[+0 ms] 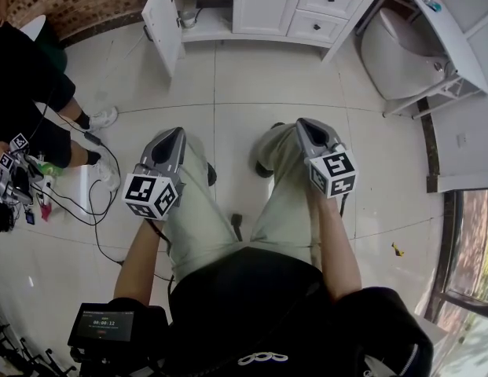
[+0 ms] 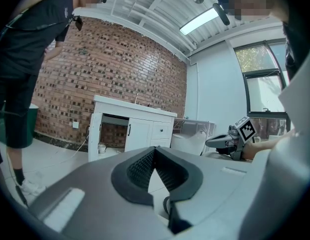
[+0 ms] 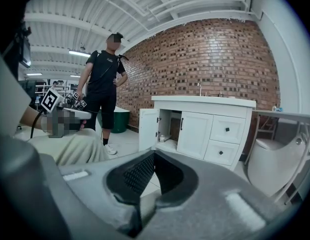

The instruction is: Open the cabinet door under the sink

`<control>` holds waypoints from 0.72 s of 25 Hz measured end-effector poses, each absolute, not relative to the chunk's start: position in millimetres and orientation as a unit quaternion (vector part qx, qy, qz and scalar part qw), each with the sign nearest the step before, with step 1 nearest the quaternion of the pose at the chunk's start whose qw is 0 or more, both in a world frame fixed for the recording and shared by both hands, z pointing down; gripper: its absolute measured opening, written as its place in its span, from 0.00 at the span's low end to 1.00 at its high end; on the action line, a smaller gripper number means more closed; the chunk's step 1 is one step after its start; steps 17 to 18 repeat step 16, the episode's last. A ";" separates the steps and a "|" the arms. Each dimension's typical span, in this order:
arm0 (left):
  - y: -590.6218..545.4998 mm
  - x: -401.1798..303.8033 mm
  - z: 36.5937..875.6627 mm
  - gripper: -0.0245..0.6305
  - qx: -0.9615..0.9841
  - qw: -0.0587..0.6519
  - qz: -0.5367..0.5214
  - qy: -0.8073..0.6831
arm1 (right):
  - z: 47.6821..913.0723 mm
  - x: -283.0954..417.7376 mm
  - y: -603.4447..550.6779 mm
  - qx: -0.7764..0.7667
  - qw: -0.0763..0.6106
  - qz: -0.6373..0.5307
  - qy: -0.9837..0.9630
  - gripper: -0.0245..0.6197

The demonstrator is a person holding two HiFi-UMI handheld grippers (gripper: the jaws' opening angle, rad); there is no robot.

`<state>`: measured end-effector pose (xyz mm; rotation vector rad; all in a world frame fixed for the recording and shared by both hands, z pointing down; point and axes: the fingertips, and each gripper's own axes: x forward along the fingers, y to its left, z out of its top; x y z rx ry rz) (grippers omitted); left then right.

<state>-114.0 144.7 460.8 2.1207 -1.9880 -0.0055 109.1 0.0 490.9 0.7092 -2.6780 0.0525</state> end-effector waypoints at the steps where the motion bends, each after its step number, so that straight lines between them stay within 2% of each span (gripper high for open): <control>1: 144.9 -114.1 460.9 0.06 0.725 0.117 -0.002 -0.679 | 491.3 109.6 -0.3 0.252 0.184 0.019 -0.950 0.03; 18: 142.3 -116.5 459.8 0.06 0.725 0.120 -0.003 -0.678 | 489.3 110.4 -3.6 0.253 0.181 0.023 -0.950 0.03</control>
